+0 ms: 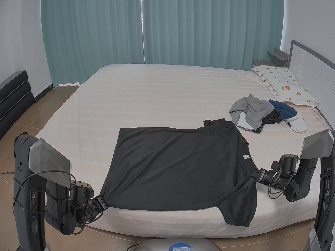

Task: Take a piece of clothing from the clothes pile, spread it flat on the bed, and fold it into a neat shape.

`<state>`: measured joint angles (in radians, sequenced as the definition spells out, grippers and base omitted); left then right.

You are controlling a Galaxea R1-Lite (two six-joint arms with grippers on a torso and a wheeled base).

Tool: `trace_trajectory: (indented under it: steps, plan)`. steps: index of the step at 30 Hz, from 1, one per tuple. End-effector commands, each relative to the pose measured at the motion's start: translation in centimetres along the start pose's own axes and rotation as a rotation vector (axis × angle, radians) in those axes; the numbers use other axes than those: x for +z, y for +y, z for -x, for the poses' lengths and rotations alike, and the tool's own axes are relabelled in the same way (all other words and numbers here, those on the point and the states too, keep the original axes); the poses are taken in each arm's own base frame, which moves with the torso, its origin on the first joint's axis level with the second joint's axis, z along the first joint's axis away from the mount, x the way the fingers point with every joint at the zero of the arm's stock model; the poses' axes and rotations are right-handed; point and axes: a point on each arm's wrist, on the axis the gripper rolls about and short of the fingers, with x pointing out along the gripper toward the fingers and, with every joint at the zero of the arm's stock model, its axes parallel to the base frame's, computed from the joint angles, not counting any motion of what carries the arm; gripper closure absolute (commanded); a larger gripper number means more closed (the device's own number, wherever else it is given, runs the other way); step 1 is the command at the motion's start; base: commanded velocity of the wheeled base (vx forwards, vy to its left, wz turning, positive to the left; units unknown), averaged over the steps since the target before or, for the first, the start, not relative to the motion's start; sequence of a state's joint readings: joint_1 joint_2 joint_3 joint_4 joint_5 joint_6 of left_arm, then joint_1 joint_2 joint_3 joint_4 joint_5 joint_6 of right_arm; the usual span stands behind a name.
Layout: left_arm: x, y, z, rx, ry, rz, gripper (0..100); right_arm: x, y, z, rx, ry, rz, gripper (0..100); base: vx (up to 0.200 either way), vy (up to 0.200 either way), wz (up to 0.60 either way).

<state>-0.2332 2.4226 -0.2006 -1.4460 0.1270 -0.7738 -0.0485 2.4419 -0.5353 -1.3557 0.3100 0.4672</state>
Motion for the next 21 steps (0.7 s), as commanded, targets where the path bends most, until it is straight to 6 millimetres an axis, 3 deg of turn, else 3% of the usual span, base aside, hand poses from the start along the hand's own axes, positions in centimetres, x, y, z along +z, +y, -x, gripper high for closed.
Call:
trace_trajectory:
  steps: [1, 9, 10, 16, 21]
  plan:
    - [-0.1, 0.1, -0.1, 0.003, 0.002, 0.003, 100, 0.9, 0.2, -0.8, 0.016, -0.033, 0.012, 100, 0.0, 0.0, 0.0]
    - [-0.1, 0.0, -0.1, 0.0, 0.002, 0.005, 100, 1.1, 0.1, -1.5, 0.015, -0.028, 0.01, 100, 0.0, 0.0, 0.0]
    - [-0.1, 0.0, -0.1, 0.001, 0.003, 0.005, 100, 0.9, 0.0, -1.5, 0.013, -0.024, 0.009, 0, 0.0, 0.0, 0.0]
    - [0.0, 0.0, -0.1, 0.0, 0.002, 0.005, 100, 0.9, -0.5, -0.7, -0.003, -0.014, -0.006, 0, 0.0, 0.0, 0.0]
    - [0.1, 0.0, -0.1, -0.001, 0.0, 0.008, 100, 1.6, -1.5, 1.2, -0.021, -0.025, -0.037, 0, 0.0, 0.0, 0.0]
